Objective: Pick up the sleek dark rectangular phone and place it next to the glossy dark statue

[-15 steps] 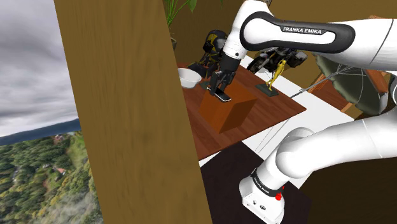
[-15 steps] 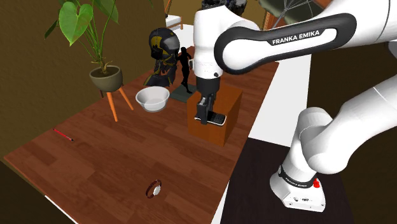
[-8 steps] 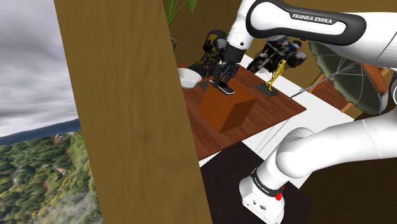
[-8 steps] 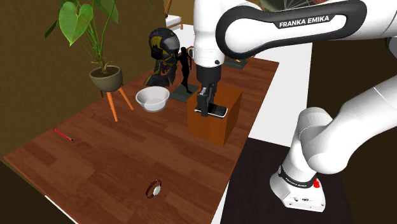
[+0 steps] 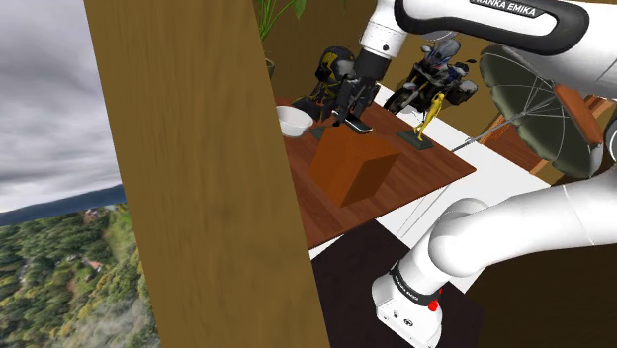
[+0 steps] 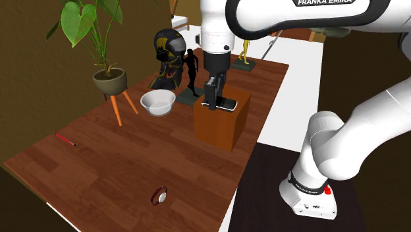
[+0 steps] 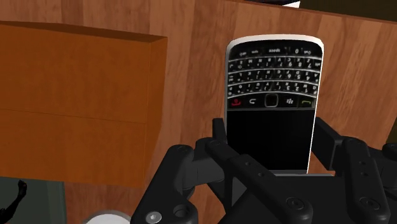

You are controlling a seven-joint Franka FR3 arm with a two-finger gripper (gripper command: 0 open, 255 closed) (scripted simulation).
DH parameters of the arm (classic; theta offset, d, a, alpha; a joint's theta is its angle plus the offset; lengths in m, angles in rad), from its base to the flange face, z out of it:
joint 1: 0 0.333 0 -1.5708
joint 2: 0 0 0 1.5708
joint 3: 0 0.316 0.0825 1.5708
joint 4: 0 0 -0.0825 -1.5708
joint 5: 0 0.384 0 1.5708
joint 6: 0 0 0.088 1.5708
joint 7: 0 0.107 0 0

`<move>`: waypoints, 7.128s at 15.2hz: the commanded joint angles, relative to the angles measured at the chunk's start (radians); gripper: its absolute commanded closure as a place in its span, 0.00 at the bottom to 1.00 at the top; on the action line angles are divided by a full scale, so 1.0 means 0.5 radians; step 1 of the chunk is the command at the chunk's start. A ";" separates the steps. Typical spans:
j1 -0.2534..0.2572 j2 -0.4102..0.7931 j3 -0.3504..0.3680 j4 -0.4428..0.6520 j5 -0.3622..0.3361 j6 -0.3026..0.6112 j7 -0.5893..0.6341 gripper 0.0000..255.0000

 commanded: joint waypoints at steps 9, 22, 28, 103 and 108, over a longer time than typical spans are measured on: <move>0.000 0.074 -0.003 0.333 -0.003 -0.259 0.019 1.00; -0.089 0.402 -0.229 0.761 -0.098 -0.374 -0.281 1.00; -0.170 0.712 -0.407 1.074 -0.116 -0.389 -0.545 1.00; -0.451 1.750 -0.654 0.677 0.156 0.980 -1.228 1.00; -0.458 1.818 -0.643 0.631 0.186 1.091 -1.250 1.00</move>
